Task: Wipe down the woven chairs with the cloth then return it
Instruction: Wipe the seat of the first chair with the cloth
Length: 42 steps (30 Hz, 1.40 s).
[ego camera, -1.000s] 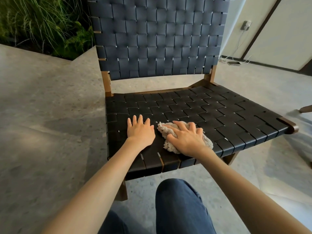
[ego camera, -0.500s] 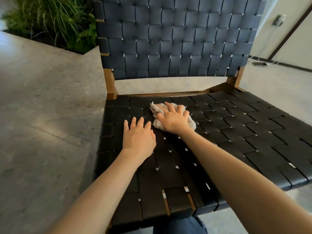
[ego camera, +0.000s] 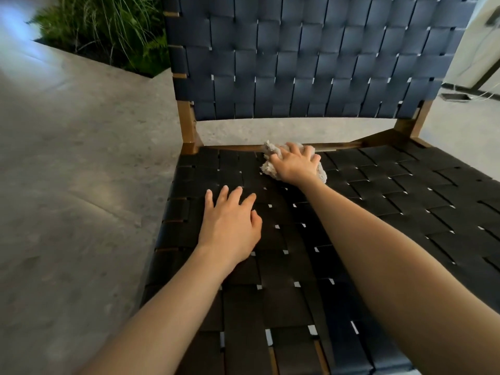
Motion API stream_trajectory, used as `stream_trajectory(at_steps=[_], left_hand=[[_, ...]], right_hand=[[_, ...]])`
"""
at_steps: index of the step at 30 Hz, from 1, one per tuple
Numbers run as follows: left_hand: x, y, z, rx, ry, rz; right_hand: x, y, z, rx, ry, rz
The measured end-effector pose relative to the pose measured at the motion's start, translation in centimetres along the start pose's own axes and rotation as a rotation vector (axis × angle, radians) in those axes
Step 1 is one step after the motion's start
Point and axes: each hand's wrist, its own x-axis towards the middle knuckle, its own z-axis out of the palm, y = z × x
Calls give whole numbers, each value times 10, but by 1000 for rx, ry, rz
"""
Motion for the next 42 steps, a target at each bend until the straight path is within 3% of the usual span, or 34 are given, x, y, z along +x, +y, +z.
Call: stream_trajectory(at_steps=[8,14,20,25,31,42], left_hand=[[-4,3,-5,17,0,5],[-8,12,-11,48,-57,-93],[-21,50,-12,84,-160,-240],[-22,83,-4,24,-198,-182],[-4,90,6,39,-216,-140],[7,89,23,28,-61,-73]], right_hand=[[-103,21,-19,-16,-131,-174],[-194,43,-44,-30,-194,-308],[-261,66,-66,-1,-165,-408],[-290,106,-82,-58,-95,-334],[-257,118,-68,-77,-77,-220],[-91,89,-21,-79,-47,-113]])
